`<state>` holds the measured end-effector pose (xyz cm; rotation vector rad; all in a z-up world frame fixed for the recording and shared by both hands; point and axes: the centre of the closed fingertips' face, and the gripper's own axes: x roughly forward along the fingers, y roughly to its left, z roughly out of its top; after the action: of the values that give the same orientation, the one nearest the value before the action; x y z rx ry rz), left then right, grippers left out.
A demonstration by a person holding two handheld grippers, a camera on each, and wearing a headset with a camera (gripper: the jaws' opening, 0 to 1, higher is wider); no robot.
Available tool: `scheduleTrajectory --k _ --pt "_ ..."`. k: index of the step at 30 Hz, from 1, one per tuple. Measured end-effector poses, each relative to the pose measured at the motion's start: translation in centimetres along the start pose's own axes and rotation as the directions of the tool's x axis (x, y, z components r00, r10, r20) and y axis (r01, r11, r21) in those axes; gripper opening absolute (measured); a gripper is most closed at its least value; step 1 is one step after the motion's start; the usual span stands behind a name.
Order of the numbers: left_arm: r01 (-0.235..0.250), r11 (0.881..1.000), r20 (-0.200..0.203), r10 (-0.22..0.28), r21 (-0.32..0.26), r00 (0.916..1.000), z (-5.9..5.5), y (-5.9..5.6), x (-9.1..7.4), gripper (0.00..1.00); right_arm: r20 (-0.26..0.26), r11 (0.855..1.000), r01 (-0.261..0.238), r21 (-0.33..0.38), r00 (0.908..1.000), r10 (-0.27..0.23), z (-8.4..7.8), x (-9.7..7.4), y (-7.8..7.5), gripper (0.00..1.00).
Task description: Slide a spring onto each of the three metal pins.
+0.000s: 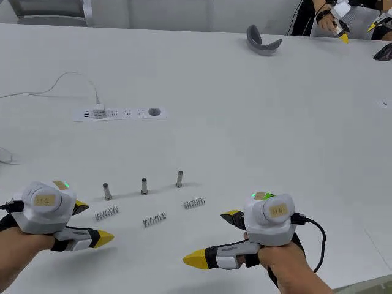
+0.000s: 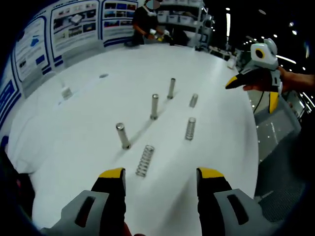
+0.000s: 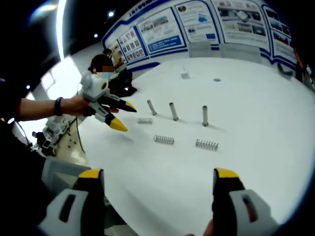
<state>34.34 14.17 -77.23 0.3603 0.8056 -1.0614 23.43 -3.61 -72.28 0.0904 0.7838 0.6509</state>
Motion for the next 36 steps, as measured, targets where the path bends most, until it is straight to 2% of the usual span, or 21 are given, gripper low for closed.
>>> scheduleTrajectory --k 4,9,17,20,24,32,36 --pt "-0.004 1.0 0.005 0.004 -0.018 1.0 0.2 0.1 0.5 0.54 -0.002 1.0 0.002 0.005 1.0 -0.002 -0.1 -0.1 -0.2 0.93" --pt "0.006 0.998 0.001 -0.006 -0.059 1.0 -0.1 0.2 1.4 0.5 -0.008 1.0 0.005 0.011 1.0 -0.005 -0.4 -0.1 -0.2 0.93" --pt "-0.003 0.998 -0.002 0.003 -0.067 1.0 -0.6 0.2 2.2 0.4 -0.01 1.0 0.006 0.021 0.9999 -0.005 -0.8 -0.1 -0.4 0.93" --pt "-0.01 0.997 0.015 0.011 -0.078 0.9998 -0.4 0.4 2.3 0.34 -0.015 1.0 0.005 0.023 0.9999 -0.005 -1.0 -0.1 -0.4 0.93" --pt "-0.03 0.997 0.024 0.032 -0.074 0.9992 -0.3 0.8 2.3 0.26 -0.018 1.0 0.001 0.023 0.9998 0.0 -1.1 0.0 -0.3 0.93" --pt "-0.077 0.997 0.016 0.077 -0.031 0.9969 -0.5 1.1 2.1 0.12 -0.019 1.0 -0.004 0.017 0.9998 0.005 -1.0 0.2 -0.2 0.92" --pt "-0.084 0.996 0.017 0.085 -0.034 0.9963 -0.6 1.2 2.0 0.11 -0.016 1.0 -0.004 0.02 0.9999 0.005 -0.9 0.1 -0.1 0.92"
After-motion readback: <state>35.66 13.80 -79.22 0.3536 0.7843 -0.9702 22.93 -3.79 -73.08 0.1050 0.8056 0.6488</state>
